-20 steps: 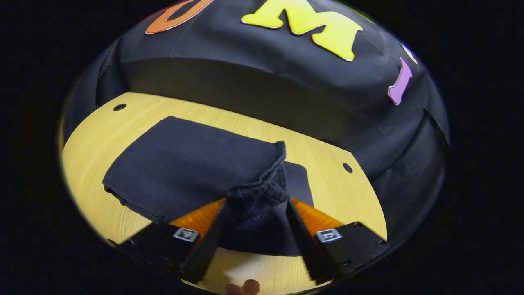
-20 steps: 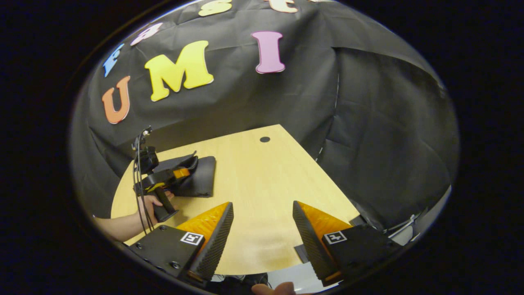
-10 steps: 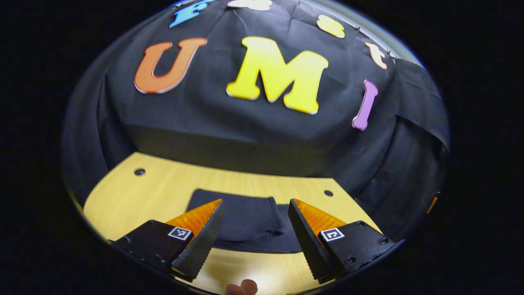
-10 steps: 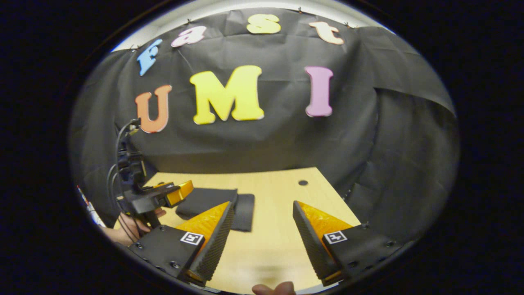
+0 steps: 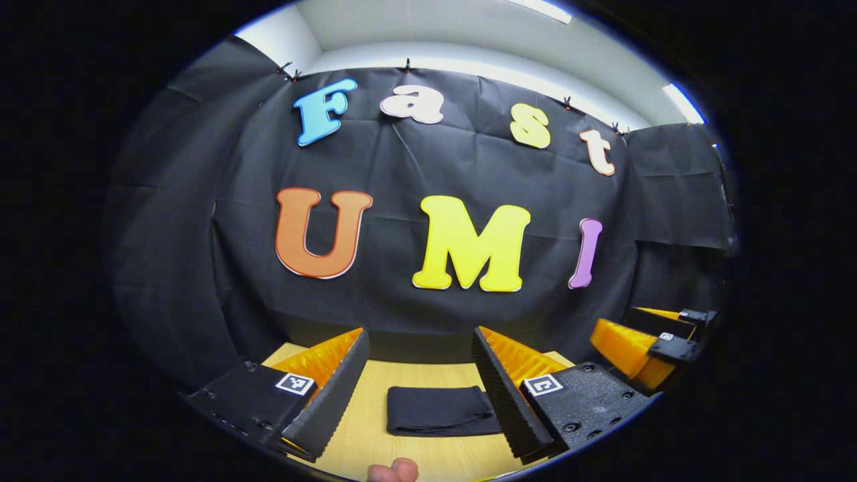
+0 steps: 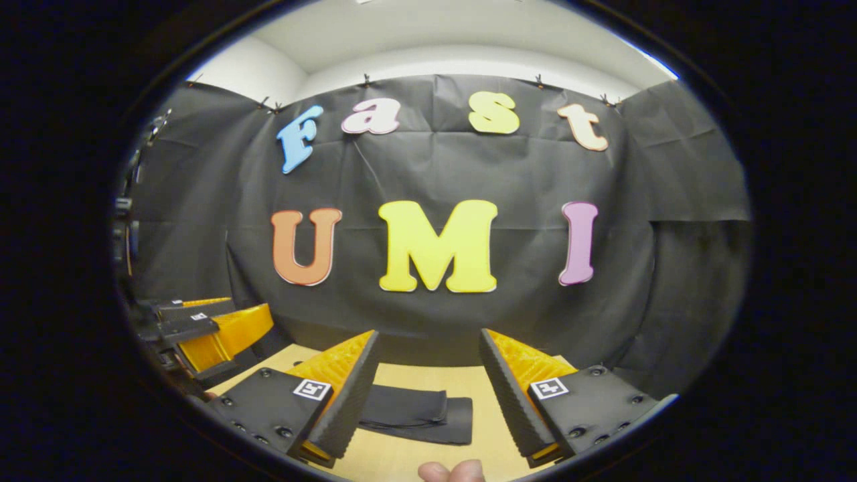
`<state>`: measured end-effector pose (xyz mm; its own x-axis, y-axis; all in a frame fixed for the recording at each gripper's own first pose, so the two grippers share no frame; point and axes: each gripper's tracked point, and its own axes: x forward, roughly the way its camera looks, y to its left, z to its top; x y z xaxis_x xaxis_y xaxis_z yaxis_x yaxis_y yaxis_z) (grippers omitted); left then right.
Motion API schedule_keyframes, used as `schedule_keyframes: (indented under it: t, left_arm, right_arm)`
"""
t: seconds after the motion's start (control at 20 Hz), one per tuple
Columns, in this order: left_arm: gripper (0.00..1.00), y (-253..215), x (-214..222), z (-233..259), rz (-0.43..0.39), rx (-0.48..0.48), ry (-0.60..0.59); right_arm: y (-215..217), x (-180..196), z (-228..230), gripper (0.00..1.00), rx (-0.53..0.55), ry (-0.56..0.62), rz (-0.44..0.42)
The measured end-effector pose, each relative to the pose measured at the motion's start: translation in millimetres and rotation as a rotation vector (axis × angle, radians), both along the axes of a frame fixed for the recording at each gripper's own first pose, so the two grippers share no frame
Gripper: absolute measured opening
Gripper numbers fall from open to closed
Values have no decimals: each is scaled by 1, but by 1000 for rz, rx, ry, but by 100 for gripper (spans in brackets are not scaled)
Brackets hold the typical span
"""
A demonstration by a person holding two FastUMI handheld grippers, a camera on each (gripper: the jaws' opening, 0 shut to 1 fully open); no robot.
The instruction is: Grasp the waist and the cuffs of the jeans and fold them to make the two legs overlap; first hold the waist and fold one-third of the jeans toward the cuffs, then hold the cuffs and fold the remaining one-third in the same direction to finish folding.
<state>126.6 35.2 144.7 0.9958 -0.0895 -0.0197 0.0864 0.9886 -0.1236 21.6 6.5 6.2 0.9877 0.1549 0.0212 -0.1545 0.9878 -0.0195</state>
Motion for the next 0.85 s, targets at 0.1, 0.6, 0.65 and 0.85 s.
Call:
schedule_keyframes:
  t: [0.1, 0.6, 0.65, 0.85]
  left_arm:
    - [98, 12, -14, 6, 11, 0, -20]
    - [98, 39, -44, 13, 47, -4, -30]
    - [98, 40, -46, 12, 49, -6, -29]
    - [87, 41, -48, 9, 54, -10, -19]
  right_arm:
    - [18, -8, 1, 90, -34, -13, 25]
    - [43, -32, 7, 90, -19, -68, -3]
    - [42, -33, 7, 90, -18, -66, -2]
    - [40, -32, 3, 90, -11, -58, 0]
